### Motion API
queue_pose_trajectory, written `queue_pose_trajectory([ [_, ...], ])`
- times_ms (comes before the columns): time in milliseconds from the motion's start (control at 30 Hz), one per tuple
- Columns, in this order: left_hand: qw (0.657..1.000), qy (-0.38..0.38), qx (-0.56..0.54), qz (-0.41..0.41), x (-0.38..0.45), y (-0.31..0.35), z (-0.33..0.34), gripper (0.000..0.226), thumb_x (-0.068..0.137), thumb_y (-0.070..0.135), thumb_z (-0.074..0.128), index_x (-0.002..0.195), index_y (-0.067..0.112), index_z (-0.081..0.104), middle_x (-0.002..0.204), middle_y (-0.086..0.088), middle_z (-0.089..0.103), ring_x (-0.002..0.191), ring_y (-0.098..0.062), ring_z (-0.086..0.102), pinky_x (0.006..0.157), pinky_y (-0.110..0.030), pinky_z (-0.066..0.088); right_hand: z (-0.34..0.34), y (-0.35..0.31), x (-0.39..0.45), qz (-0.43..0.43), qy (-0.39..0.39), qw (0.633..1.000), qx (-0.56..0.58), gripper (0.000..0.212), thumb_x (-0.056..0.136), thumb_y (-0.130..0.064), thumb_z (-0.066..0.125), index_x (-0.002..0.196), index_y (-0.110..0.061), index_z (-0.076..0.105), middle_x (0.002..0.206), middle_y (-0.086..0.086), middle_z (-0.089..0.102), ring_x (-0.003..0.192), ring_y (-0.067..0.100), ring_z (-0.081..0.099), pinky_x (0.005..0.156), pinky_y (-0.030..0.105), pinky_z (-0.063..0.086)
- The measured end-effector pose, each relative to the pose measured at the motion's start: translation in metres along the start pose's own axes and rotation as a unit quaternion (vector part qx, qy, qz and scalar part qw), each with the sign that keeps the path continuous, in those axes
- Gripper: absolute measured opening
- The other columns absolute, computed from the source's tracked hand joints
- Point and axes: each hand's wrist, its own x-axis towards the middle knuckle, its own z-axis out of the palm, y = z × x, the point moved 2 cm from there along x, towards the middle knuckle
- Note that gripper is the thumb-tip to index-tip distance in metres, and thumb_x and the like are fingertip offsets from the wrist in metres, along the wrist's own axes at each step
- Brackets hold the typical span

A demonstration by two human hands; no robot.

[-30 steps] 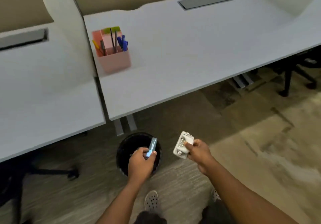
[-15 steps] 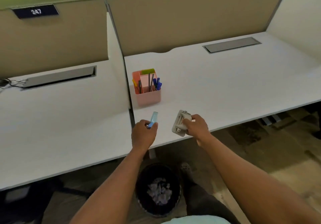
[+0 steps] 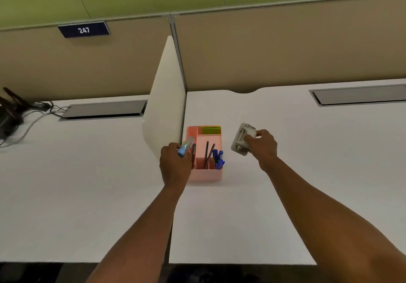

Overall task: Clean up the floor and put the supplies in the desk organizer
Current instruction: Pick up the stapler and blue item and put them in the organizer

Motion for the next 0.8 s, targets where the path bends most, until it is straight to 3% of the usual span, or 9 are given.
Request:
queue_pose_trajectory([
  [100,1.0,0.006,0.016,0.011,0.032,0.011,0.02,0.028,0.082,0.009,0.072,0.108,0.003,0.064,0.103,-0.013,0.061,0.085,-0.022,0.059,0.072,-0.023,0.043,0.022,-0.012,0.035,-0.024,-0.033,0.998,-0.057,0.022,0.079,-0.031,0.065,0.097,-0.019,0.059,0.1,0.003,0.065,0.084,0.019,0.06,0.063,0.027,0.046],
  [200,0.999,-0.008,0.048,0.013,0.066,0.014,0.037,0.031,0.083,0.006,0.071,0.113,0.005,0.062,0.108,-0.012,0.063,0.095,-0.025,0.061,0.078,-0.023,0.044,0.052,-0.016,0.057,-0.041,-0.083,0.991,-0.095,0.024,0.081,-0.031,0.066,0.1,-0.019,0.059,0.102,0.004,0.066,0.084,0.019,0.06,0.066,0.028,0.045],
  [333,0.992,-0.065,0.111,0.016,0.111,0.006,0.059,0.013,0.084,0.0,0.064,0.092,0.002,0.055,0.089,-0.017,0.063,0.081,-0.03,0.061,0.067,-0.037,0.051,0.086,-0.016,0.071,-0.072,-0.147,0.973,-0.16,0.031,0.077,-0.036,0.071,0.096,-0.02,0.051,0.096,0.004,0.066,0.08,0.019,0.061,0.054,0.023,0.042],
  [467,0.976,-0.147,0.16,0.025,0.14,-0.004,0.079,0.007,0.084,0.002,0.062,0.084,-0.003,0.057,0.084,-0.021,0.065,0.079,-0.035,0.061,0.067,-0.041,0.049,0.107,-0.011,0.075,-0.102,-0.181,0.947,-0.246,0.042,0.078,-0.042,0.072,0.104,-0.016,0.051,0.095,0.002,0.062,0.082,0.019,0.061,0.063,0.028,0.05],
  [600,0.95,-0.238,0.198,0.025,0.155,-0.013,0.098,0.003,0.082,0.006,0.063,0.084,0.003,0.062,0.09,-0.016,0.068,0.085,-0.032,0.063,0.067,-0.033,0.047,0.115,-0.009,0.077,-0.116,-0.188,0.93,-0.294,0.046,0.08,-0.047,0.069,0.109,-0.014,0.053,0.1,0.003,0.067,0.088,0.021,0.065,0.064,0.027,0.046],
  [700,0.939,-0.256,0.226,0.034,0.163,-0.018,0.105,0.014,0.082,0.013,0.063,0.095,0.009,0.066,0.095,-0.01,0.069,0.087,-0.028,0.064,0.066,-0.03,0.047,0.117,-0.008,0.077,-0.116,-0.2,0.919,-0.319,0.04,0.085,-0.049,0.063,0.109,-0.016,0.058,0.1,0.0,0.069,0.081,0.015,0.062,0.061,0.024,0.043],
  [800,0.909,-0.307,0.278,0.055,0.162,-0.023,0.108,0.03,0.082,0.022,0.066,0.111,0.017,0.069,0.108,-0.004,0.07,0.095,-0.022,0.064,0.074,-0.03,0.052,0.117,-0.003,0.079,-0.108,-0.226,0.902,-0.352,0.029,0.093,-0.048,0.053,0.094,-0.02,0.059,0.094,-0.001,0.07,0.061,0.007,0.051,0.05,0.02,0.036],
])
